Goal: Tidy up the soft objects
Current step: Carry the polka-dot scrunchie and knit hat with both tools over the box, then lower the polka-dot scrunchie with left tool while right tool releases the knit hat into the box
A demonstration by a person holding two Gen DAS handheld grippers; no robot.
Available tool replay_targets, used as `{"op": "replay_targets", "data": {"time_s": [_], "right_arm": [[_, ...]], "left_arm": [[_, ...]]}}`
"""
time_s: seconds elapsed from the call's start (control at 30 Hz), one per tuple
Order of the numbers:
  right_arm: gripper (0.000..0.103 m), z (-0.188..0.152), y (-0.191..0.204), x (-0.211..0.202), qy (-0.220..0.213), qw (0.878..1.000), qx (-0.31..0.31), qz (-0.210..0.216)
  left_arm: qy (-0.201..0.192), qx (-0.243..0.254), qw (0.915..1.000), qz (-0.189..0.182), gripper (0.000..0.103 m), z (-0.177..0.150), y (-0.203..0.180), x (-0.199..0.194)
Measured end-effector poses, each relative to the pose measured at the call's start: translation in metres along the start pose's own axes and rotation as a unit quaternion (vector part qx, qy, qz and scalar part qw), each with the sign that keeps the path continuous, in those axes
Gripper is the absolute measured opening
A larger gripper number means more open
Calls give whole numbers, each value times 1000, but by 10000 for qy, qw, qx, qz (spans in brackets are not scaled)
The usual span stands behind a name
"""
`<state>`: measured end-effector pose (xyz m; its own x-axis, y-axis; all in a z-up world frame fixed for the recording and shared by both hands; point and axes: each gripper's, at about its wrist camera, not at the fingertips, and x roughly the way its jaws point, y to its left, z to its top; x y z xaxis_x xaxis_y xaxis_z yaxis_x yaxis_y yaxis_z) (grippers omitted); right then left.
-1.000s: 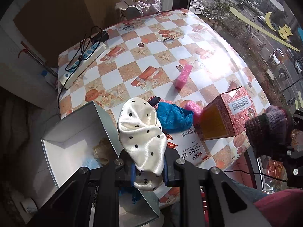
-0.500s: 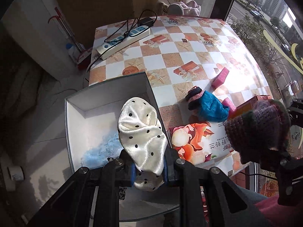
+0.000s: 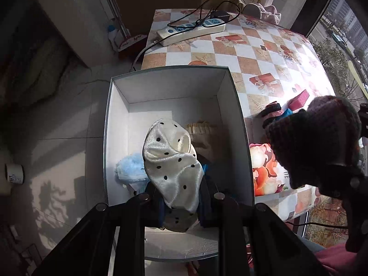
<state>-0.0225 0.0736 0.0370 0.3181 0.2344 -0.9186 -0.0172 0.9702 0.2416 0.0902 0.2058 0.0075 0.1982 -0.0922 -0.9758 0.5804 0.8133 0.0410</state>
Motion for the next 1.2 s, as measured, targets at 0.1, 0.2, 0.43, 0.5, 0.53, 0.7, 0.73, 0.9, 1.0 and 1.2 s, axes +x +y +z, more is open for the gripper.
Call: {"op": "replay_targets", "data": {"time_s": [0.1,0.2,0.43,0.5,0.53,0.7,0.73,0.9,1.0,1.2], "right_arm": [[52,6,6,8,87,9999,-130,-18],[52,10,8,14,158,9997,-168,21],[52,23,10,19,233,9995,-209,47],[52,27,11,20,244,9994,-226,57],[52,29,12,21,253,9994,-242,54],[52,36,16,27,320,9990,-291,89],[52,38,18,28,330,9990,-301,96],[52,43,23,34,363,9986,-360,121],[52,46,25,37,375,9984,-397,118],[52,49,26,41,403,9984,-382,125]], "left_arm": [[73,-112,9999,38,23,-4,6,5],[90,-222,9997,85,23,-6,11,6],[153,-428,9989,93,23,-8,23,11],[172,-453,9988,94,23,-9,25,12],[181,-460,9987,96,23,-9,25,13],[213,-505,9985,81,23,-11,28,15],[222,-518,9984,78,23,-11,28,16],[259,-560,9981,85,23,-12,31,18],[283,-597,9978,82,23,-12,33,20],[328,-643,9974,81,23,-12,35,23]]}}
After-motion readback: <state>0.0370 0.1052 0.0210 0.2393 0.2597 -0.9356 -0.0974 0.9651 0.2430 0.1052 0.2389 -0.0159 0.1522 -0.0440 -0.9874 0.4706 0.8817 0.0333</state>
